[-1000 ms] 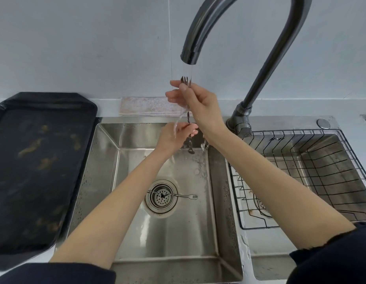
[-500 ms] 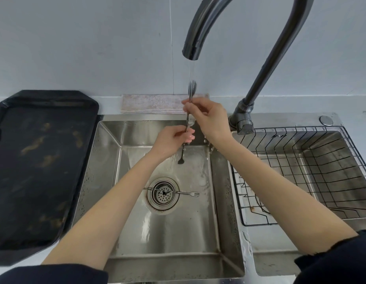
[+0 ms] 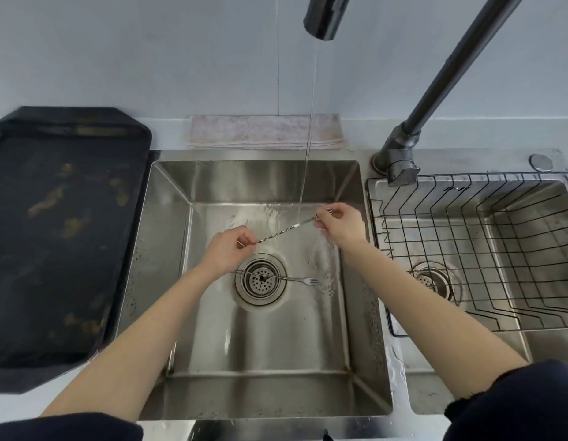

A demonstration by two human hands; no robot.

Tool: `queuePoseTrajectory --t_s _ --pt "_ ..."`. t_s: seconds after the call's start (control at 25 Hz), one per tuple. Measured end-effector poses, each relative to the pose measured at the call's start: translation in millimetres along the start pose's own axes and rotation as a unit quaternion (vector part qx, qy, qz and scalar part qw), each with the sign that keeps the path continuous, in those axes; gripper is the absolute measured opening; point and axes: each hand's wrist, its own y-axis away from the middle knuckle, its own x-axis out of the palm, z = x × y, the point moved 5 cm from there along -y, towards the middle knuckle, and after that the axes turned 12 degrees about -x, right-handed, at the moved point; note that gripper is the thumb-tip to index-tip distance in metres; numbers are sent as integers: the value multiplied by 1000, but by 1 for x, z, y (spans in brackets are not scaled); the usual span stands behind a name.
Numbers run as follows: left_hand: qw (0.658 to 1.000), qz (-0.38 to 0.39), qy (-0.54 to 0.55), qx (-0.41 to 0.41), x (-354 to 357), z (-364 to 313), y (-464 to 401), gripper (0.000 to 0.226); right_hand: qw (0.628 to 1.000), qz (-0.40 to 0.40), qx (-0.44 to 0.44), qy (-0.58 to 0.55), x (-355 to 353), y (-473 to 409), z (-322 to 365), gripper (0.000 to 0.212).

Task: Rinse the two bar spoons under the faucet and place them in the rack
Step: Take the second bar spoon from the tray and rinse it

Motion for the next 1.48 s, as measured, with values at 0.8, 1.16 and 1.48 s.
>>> queuePoseTrajectory --t_s 0.8,1.16,1.48 --pt "973 101 -206 -21 84 70 -3 22 901 170 83 390 20 34 -114 16" --pt "973 54 -225 -15 83 71 4 26 873 202 28 444 27 44 -102 23" --pt "974 8 -224 26 56 31 18 29 900 209 -31 380 22 56 -61 33"
